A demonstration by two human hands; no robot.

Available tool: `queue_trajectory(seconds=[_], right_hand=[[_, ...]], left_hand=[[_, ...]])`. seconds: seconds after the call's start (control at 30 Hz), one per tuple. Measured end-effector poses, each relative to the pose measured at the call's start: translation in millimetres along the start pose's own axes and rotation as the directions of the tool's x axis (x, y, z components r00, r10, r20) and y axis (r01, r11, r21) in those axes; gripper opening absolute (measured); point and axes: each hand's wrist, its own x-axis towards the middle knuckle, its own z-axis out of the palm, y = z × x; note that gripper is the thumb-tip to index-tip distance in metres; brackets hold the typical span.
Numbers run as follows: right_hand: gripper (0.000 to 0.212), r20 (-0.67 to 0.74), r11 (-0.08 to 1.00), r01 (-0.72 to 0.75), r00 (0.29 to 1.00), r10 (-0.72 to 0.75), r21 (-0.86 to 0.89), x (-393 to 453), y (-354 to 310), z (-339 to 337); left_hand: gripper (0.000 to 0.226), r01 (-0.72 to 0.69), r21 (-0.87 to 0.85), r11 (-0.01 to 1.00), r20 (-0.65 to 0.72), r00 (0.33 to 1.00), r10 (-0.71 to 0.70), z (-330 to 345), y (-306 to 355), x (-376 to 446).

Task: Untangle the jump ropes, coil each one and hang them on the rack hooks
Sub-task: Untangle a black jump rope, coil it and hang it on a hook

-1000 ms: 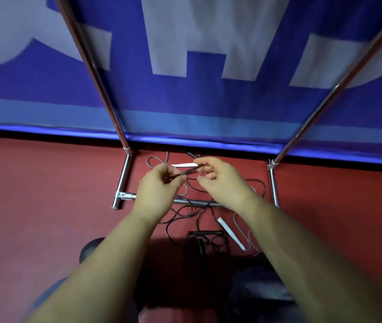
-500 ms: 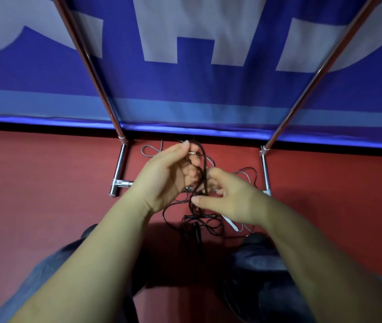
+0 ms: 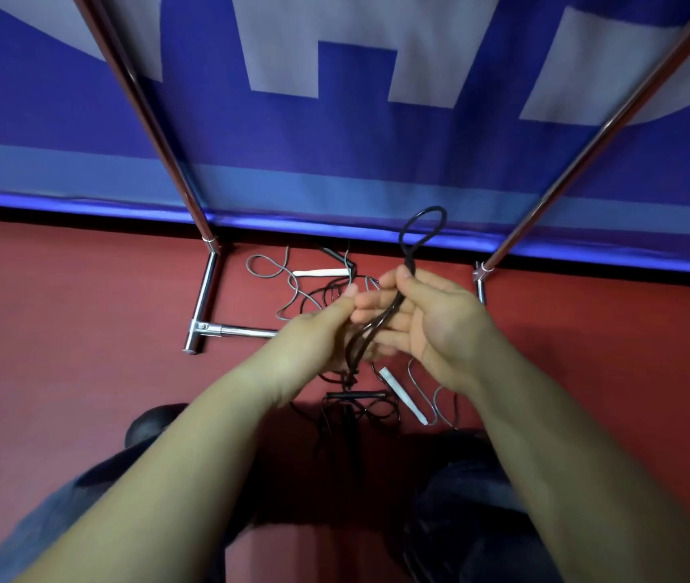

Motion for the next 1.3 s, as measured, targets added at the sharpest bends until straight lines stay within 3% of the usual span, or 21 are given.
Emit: queue_trajectory(seconds=[0.1,0.23,0.3,0.37,0.43,0.53,0.6,0.67,0.77,0.87,1.0,1.1,1.23,1.3], right_hand=[[0.027,-0.083,0.995,0.096,0.992,-0.098,-0.030,7.0,-5.0,-8.2],[0.027,-0.241,0.982,0.176,0.952,-0.187,-0.067,14.5,-6.3,-26.4],[0.027,-0.295,0.980,0.197,0.936,-0.192,-0.013,16.2,-7.6,-31.8],[0.028,-0.282,0.979,0.203,0.942,-0.184,0.036,16.7,-10.8,-33.1],[0.033,-0.202,0.993,0.116,0.972,-0.117,-0.018,17.3,-11.3,-26.2],[0.035,-0.060,0.933,-0.117,0.993,0.102,-0.339,13.4,2.2,-10.4],[0.028,0.100,0.817,-0.096,0.978,0.184,-0.568,7.7,14.7,-6.2],[0.019,0.198,0.743,-0.013,0.961,0.195,-0.669,4.6,21.2,-8.9],[0.018,0.161,0.703,0.039,0.981,0.108,-0.710,7.5,19.9,-15.2],[0.020,0.173,0.685,0.040,0.977,0.126,-0.727,7.9,20.9,-12.5],[0.024,0.129,0.842,-0.004,0.988,0.087,-0.539,8.8,18.0,-8.2],[0.026,0.074,0.983,-0.050,0.995,0.063,-0.175,10.3,9.4,-8.0],[0.027,0.061,0.958,-0.075,0.996,0.060,0.276,12.2,-1.3,-9.0],[0.027,0.012,0.927,-0.061,0.998,0.061,0.370,14.5,-3.4,-11.2]], left_hand=[[0.064,0.020,0.040,0.999,0.149,0.988,-0.026,2.1,-2.8,6.4],[0.022,-0.227,0.400,0.888,0.249,0.959,0.133,8.9,-6.7,-6.2],[0.021,-0.262,0.447,0.855,0.257,0.954,0.157,11.5,-7.4,-8.4],[0.022,-0.181,0.290,0.940,0.219,0.969,0.119,14.6,-3.1,-6.3],[0.023,-0.139,0.092,0.986,0.151,0.981,0.125,13.3,3.1,-4.1],[0.024,-0.144,-0.197,0.970,0.032,0.988,0.153,5.0,11.5,-2.5],[0.023,-0.172,-0.333,0.927,-0.072,0.985,0.157,-2.0,16.4,-0.9],[0.024,-0.222,-0.422,0.879,-0.195,0.969,0.151,-10.0,18.7,2.0],[0.024,-0.303,-0.507,0.807,-0.384,0.918,0.103,-23.0,18.5,7.3],[0.022,-0.337,-0.478,0.811,-0.439,0.891,0.111,-27.6,15.9,8.2],[0.023,-0.291,-0.464,0.837,-0.368,0.922,0.117,-25.7,17.4,8.2],[0.036,-0.096,-0.259,0.961,-0.191,0.980,0.047,-15.4,9.8,11.1],[0.071,0.082,0.033,0.996,0.099,0.991,-0.085,6.2,1.9,4.7],[0.044,-0.017,0.178,0.984,0.237,0.971,-0.026,6.9,-2.8,-0.6]])
